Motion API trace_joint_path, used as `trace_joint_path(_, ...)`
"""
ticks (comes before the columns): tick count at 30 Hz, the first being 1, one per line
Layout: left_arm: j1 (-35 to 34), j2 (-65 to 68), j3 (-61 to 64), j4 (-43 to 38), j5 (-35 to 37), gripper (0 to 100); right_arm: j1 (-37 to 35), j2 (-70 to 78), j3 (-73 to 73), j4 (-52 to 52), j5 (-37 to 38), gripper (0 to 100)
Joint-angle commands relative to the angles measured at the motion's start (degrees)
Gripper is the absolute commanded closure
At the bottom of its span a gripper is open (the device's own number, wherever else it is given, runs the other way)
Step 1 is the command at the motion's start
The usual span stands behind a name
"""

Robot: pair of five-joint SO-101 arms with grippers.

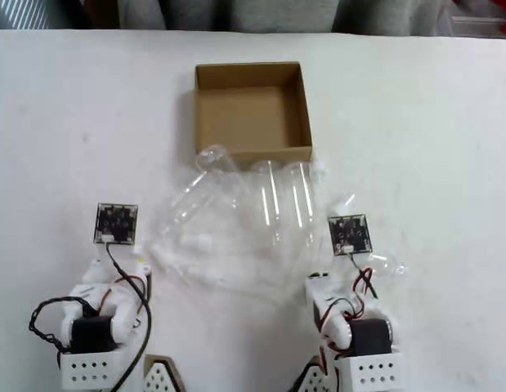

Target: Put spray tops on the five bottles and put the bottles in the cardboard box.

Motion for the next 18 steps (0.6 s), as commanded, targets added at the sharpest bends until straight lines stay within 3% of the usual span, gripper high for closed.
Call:
trace_joint_path(1, 0.4, -0.57, -0.7, -4.66, -0.26, 98, 3.38, -0.75, 0.53, -0.84, 0.62, 97.4)
trace_joint_path(7, 0.48, -0.57, -0.62, -16.97, -0.35, 98, 7.34, -0.84, 0.18, -0.92, 0.7, 97.4)
trace_joint_path(13, 0.66, -0.57, -1.14, -23.47, -0.35, 98, 7.78, -0.84, 0.44, -1.8, 0.7, 97.4)
trace_joint_path(18, 0.57, -0.4, -9.93, -17.76, -0.35, 98, 7.78, -0.84, 0.44, -1.45, 0.7, 97.4)
